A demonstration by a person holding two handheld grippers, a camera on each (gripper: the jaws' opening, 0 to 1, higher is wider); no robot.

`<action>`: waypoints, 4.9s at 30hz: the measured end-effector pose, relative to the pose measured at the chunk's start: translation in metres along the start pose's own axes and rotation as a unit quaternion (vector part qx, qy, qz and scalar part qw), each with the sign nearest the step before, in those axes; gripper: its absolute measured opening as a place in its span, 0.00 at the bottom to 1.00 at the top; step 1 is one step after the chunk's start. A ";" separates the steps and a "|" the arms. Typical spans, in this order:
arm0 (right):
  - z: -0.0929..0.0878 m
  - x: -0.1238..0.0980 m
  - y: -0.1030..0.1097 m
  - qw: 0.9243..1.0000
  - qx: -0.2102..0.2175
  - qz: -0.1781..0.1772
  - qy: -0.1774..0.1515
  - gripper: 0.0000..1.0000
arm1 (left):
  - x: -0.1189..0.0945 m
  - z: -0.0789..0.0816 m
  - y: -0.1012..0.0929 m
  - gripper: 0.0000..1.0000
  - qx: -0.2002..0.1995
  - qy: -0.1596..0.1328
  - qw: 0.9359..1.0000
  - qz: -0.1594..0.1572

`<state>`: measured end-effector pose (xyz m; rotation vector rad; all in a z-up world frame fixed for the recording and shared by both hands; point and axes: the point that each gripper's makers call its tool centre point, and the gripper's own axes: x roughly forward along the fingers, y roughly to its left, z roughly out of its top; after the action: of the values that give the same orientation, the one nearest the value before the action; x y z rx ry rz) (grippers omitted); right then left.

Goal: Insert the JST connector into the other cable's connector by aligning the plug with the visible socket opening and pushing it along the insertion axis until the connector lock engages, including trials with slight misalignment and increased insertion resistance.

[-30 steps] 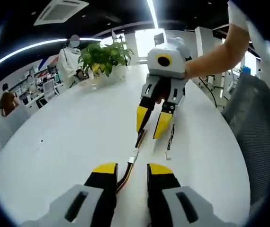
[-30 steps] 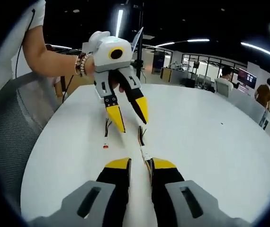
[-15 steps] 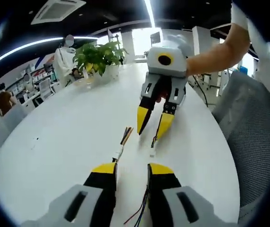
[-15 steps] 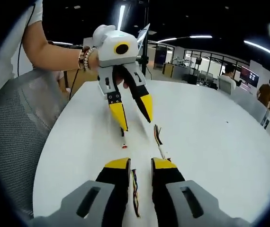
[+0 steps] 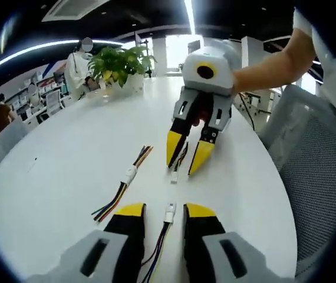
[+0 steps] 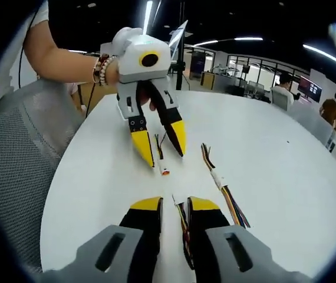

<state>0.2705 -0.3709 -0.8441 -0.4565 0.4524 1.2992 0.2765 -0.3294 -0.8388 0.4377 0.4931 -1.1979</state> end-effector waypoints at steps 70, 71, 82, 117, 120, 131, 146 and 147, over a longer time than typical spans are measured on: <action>0.025 0.000 0.016 0.999 -0.013 -0.024 -0.017 0.02 | 0.007 0.028 -0.024 0.01 0.134 0.029 0.990 -0.017; 0.024 0.001 0.017 1.000 -0.016 -0.023 -0.014 0.02 | 0.008 0.027 -0.025 0.01 0.133 0.031 0.990 -0.019; 0.014 0.009 0.020 1.000 -0.016 -0.019 0.007 0.02 | 0.015 0.016 -0.027 0.01 0.120 0.034 0.992 -0.029; 0.011 0.010 0.027 1.000 0.005 0.002 -0.010 0.02 | 0.017 0.017 -0.035 0.00 0.106 0.013 0.993 -0.052; 0.012 0.009 0.025 1.000 0.004 -0.001 -0.012 0.02 | 0.018 0.018 -0.033 0.00 0.107 0.011 0.993 -0.046; 0.016 0.005 0.009 0.999 0.018 -0.024 -0.029 0.02 | 0.020 0.027 -0.019 0.01 0.108 0.005 0.994 -0.030; 0.014 0.004 -0.019 0.997 0.040 -0.058 -0.039 0.03 | 0.014 0.011 0.009 0.10 0.097 0.029 0.995 0.007; 0.013 0.004 -0.020 0.997 0.041 -0.058 -0.040 0.03 | 0.014 0.010 0.011 0.10 0.094 0.029 0.995 0.010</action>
<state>0.2918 -0.3645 -0.8341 -0.3569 0.4048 1.1771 0.2922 -0.3423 -0.8379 0.6388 0.4251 -1.2200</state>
